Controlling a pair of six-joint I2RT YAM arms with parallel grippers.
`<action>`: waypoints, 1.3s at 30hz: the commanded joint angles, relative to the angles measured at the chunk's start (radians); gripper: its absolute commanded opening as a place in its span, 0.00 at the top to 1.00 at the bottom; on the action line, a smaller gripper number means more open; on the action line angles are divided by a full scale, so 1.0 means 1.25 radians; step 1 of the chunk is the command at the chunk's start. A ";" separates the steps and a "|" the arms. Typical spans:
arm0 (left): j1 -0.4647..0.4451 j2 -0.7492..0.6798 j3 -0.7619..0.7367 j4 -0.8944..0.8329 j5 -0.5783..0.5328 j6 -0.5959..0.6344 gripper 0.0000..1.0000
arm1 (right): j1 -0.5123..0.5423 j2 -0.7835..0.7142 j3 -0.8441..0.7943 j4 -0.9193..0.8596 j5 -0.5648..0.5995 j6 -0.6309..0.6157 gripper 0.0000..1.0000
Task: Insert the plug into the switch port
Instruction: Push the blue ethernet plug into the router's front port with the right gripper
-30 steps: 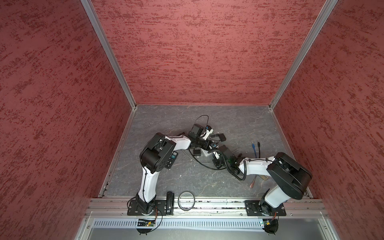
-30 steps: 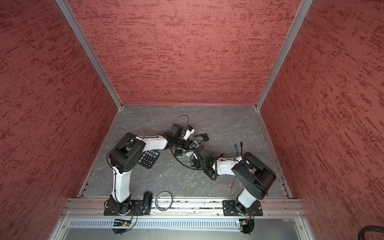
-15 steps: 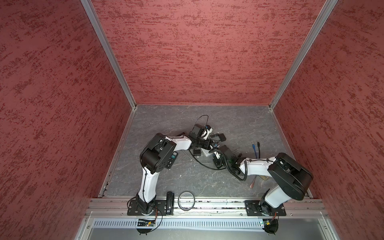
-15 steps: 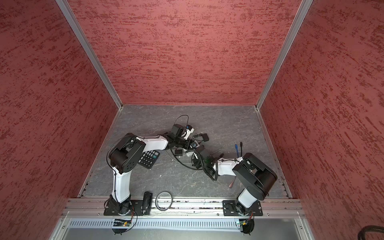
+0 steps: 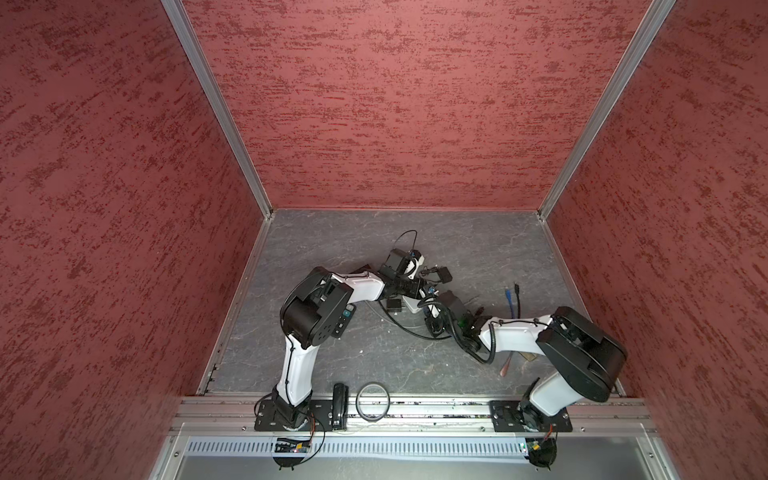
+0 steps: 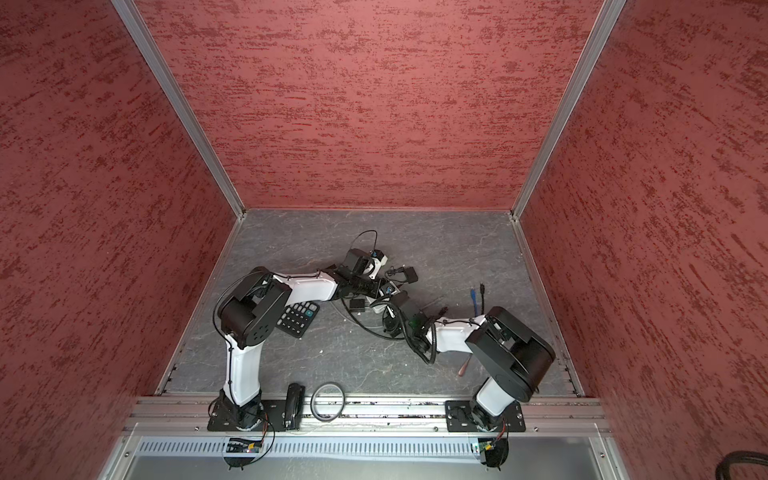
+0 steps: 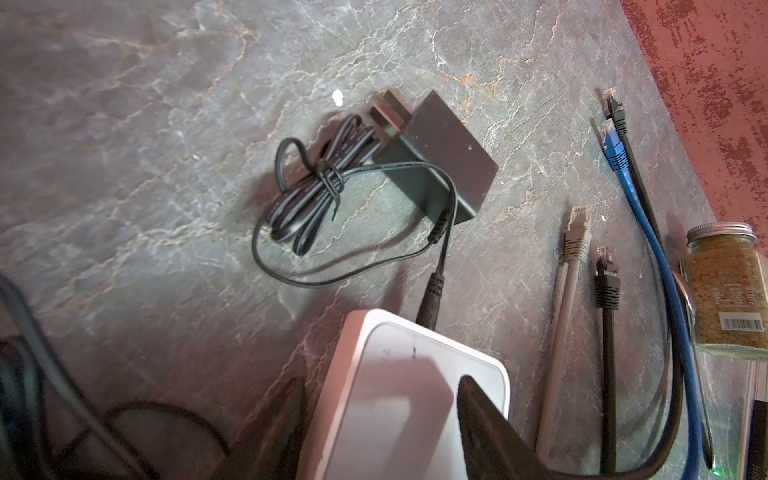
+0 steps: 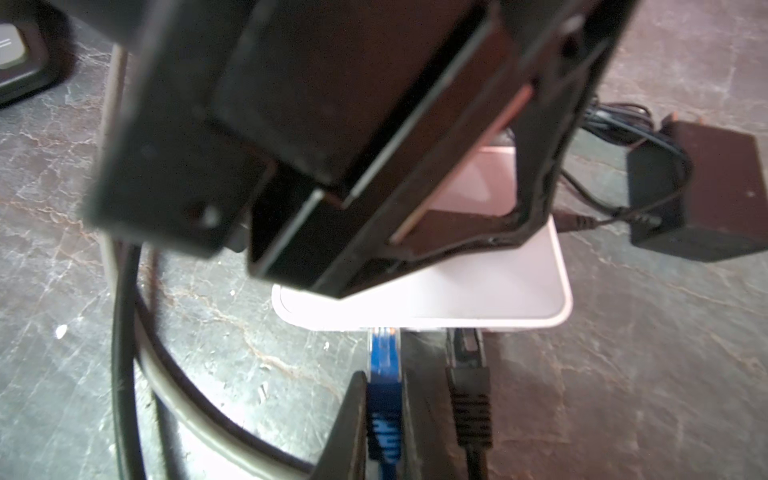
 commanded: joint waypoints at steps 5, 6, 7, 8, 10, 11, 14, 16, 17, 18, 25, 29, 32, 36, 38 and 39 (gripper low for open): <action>-0.041 0.013 -0.054 -0.129 0.000 -0.012 0.41 | 0.005 0.017 0.010 0.090 0.041 0.028 0.98; -0.049 0.012 -0.054 -0.127 0.001 -0.005 0.40 | 0.005 0.021 0.013 0.092 0.033 0.023 0.98; -0.055 0.012 -0.056 -0.127 0.000 0.002 0.41 | 0.004 0.024 0.017 0.091 0.026 0.018 0.98; -0.061 0.014 -0.057 -0.127 -0.001 0.011 0.41 | 0.006 0.026 0.025 0.083 0.023 0.011 0.98; -0.072 0.016 -0.057 -0.129 -0.002 0.022 0.41 | 0.005 0.030 0.035 0.079 0.025 0.005 0.98; -0.075 0.018 -0.057 -0.131 -0.001 0.024 0.41 | 0.004 0.031 0.039 0.082 0.028 0.002 0.98; -0.087 0.022 -0.057 -0.134 0.004 0.017 0.41 | 0.006 0.032 0.044 0.103 0.044 -0.002 0.98; -0.096 0.022 -0.063 -0.127 0.014 0.006 0.41 | 0.005 0.035 0.048 0.123 0.054 -0.003 0.98; -0.102 0.022 -0.065 -0.119 0.018 0.000 0.41 | 0.005 0.035 0.049 0.137 0.049 -0.008 0.99; -0.107 0.023 -0.069 -0.113 0.025 -0.005 0.41 | 0.005 0.038 0.054 0.145 0.049 -0.009 0.98; -0.135 0.029 -0.077 -0.099 0.047 -0.026 0.41 | 0.006 0.059 0.088 0.201 0.048 -0.028 0.99; -0.146 0.026 -0.077 -0.098 0.059 -0.023 0.41 | 0.005 0.069 0.105 0.228 0.052 -0.037 0.99; -0.157 0.028 -0.072 -0.098 0.068 -0.007 0.41 | 0.005 0.078 0.114 0.248 0.034 -0.054 0.99; -0.173 0.033 -0.059 -0.104 0.087 0.013 0.41 | 0.005 0.083 0.127 0.278 -0.001 -0.084 0.99; -0.181 0.033 -0.054 -0.108 0.092 0.021 0.41 | 0.005 0.093 0.145 0.278 -0.009 -0.100 0.99; -0.183 0.033 -0.052 -0.109 0.093 0.022 0.41 | 0.005 0.097 0.154 0.276 -0.016 -0.107 0.99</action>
